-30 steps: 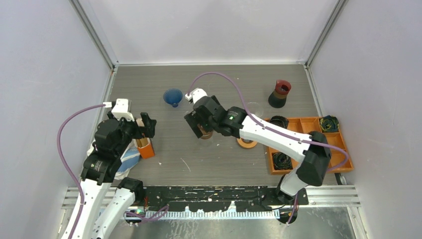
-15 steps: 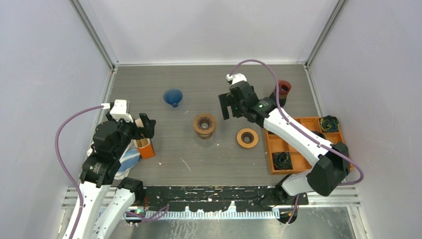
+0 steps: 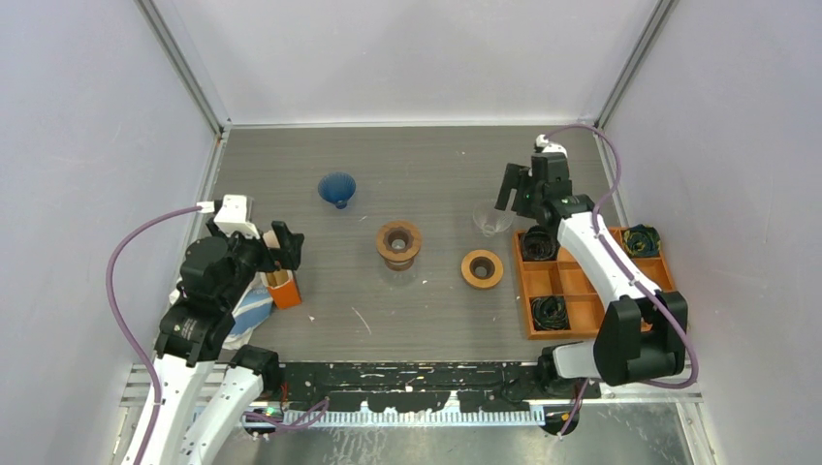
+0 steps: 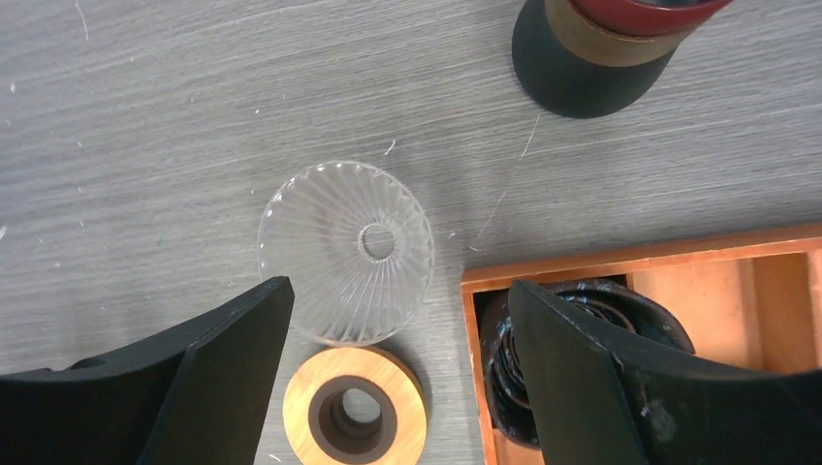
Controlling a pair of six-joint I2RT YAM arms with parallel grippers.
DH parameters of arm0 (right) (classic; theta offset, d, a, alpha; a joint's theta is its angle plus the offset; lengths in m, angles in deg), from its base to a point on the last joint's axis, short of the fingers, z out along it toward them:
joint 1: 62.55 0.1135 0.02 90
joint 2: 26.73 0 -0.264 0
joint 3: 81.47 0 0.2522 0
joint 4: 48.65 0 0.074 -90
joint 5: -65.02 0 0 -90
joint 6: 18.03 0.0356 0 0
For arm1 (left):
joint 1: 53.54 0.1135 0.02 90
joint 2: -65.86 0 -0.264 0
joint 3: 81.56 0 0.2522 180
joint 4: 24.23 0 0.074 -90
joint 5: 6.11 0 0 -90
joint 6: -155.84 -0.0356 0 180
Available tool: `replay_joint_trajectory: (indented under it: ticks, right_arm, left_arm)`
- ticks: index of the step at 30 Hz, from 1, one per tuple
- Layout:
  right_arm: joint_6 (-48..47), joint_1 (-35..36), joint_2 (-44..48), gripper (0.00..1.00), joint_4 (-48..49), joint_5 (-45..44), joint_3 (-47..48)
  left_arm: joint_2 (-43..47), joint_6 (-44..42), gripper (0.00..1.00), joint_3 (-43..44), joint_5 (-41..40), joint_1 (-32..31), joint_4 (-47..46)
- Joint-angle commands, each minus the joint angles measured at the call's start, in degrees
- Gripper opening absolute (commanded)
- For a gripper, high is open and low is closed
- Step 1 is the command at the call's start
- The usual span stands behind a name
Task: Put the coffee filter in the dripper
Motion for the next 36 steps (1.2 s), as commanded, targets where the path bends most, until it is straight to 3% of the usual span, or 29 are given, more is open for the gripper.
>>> replay_joint_trajectory:
  ticks: [1, 13, 19, 29, 36]
  right_arm:
    - [4.0, -4.9, -0.9, 0.86, 9.0, 8.9, -1.8]
    - [6.0, -8.7, -8.9, 0.59, 15.3, 15.8, -4.2]
    - [5.9, -8.7, -12.7, 0.52, 15.3, 17.4, -3.9]
    - [5.8, -8.7, -13.9, 0.15, 15.1, 19.9, -3.8]
    - [7.1, -8.7, -11.0, 0.02, 14.3, 24.0, -3.3]
  left_arm:
    - [-0.5, 0.2, 0.99, 2.3, 0.9, -0.4, -1.5]
    - [-1.7, 0.0, 0.99, 2.4, 1.5, -0.6, -1.7]
    - [-1.8, 0.0, 0.99, 2.3, 1.6, -0.7, -1.8]
    - [-1.6, 0.0, 0.99, 2.2, 1.9, -0.8, -1.8]
    - [-1.5, 1.6, 0.99, 2.4, 2.2, -0.9, -2.0]
